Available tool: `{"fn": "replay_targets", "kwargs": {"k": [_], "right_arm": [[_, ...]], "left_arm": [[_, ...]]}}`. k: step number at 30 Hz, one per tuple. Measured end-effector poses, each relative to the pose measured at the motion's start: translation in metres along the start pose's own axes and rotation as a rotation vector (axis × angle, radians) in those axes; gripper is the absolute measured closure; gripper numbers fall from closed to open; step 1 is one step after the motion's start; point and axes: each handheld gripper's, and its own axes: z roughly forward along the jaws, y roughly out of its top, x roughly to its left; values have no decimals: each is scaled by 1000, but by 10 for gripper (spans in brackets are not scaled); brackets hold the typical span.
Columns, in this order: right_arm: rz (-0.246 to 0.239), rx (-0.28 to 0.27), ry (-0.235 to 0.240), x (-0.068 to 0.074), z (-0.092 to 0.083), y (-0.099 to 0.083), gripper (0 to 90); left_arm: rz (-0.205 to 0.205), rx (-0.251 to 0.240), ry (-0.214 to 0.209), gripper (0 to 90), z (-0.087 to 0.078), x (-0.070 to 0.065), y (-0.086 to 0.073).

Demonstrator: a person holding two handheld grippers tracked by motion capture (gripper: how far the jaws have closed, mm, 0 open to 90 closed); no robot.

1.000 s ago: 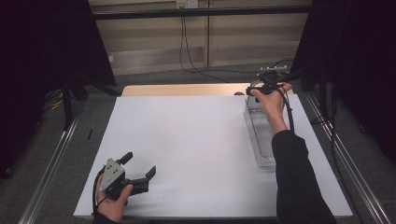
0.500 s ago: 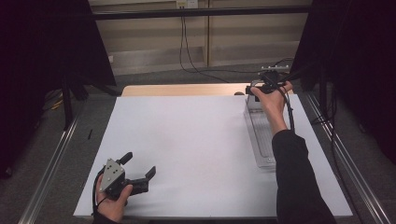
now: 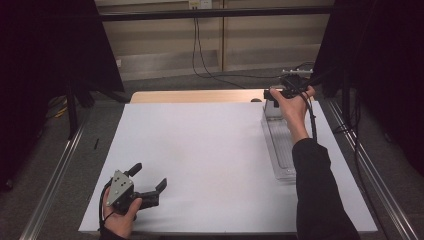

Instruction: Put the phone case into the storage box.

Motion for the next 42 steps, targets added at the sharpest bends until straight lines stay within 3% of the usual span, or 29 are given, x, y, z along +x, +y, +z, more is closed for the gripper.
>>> {"fn": "replay_targets", "kwargs": {"k": [10,27,42], "right_arm": [[17,-78,29,-5,-7,4,14],[4,-204,82,-9,-23,8,9],[-6,-268,114,-17,-39,6,8]], "left_arm": [[-3,4,-1,27,0,0,0],[0,3,-3,27,0,0,0],[-24,-4,18,26,0,3,0]]}}
